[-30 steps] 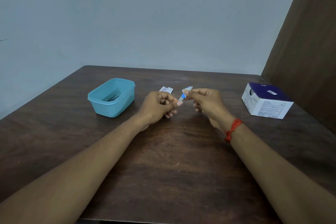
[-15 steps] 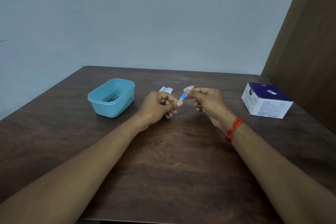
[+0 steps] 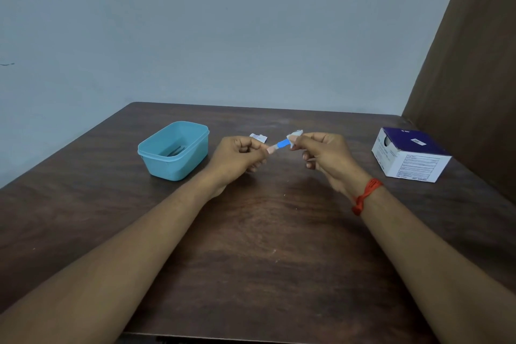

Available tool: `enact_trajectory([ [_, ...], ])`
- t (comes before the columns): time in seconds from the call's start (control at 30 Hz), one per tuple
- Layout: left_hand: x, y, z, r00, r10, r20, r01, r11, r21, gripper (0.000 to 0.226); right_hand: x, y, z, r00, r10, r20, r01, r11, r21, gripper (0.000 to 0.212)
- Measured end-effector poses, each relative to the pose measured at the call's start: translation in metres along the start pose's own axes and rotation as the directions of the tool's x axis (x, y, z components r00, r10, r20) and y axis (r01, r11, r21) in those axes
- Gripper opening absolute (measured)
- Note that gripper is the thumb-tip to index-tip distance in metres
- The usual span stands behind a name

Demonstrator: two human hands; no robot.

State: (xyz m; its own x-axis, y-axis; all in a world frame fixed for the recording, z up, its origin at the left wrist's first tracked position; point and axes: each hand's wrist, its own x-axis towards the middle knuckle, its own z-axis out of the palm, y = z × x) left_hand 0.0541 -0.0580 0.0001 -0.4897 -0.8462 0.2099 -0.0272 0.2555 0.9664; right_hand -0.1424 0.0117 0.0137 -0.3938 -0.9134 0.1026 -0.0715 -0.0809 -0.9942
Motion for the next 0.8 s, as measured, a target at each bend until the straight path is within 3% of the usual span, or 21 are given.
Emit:
enact_trajectory([
  [0.23,0.0005,0.0053,-0.0085,0.992,-0.123,-0.021,0.11,0.945,-0.307,0.016,-0.005,-0.0019,0.0006,0.989,-0.007,0.146,0.025,0.993,-0.116,0.018],
  [0.53,0.0003,0.0042,-0.0053,0.997,-0.07,-0.03,0.062,0.971,-0.229,0.016,-0.0072,0.0034,-0.0028,0.947,0.012,0.32,0.083,0.956,-0.283,0.016],
  [0.63,-0.0008,0.0046,-0.0056,0.999,-0.036,-0.013,0.032,0.975,-0.219,0.017,-0.0077,0.0035,-0.0006,0.96,-0.016,0.278,0.077,0.974,-0.211,0.008],
  [0.73,-0.0008,0.0038,-0.0068,1.0,-0.017,0.003,0.017,0.974,-0.226,0.013,-0.0073,0.0031,0.0019,0.987,-0.03,0.159,0.052,0.99,-0.134,0.029],
  [0.8,-0.0003,0.0031,-0.0071,1.0,-0.007,0.008,0.008,0.971,-0.237,0.012,-0.0067,0.0027,0.0021,0.994,-0.04,0.099,0.052,0.992,-0.117,0.028],
])
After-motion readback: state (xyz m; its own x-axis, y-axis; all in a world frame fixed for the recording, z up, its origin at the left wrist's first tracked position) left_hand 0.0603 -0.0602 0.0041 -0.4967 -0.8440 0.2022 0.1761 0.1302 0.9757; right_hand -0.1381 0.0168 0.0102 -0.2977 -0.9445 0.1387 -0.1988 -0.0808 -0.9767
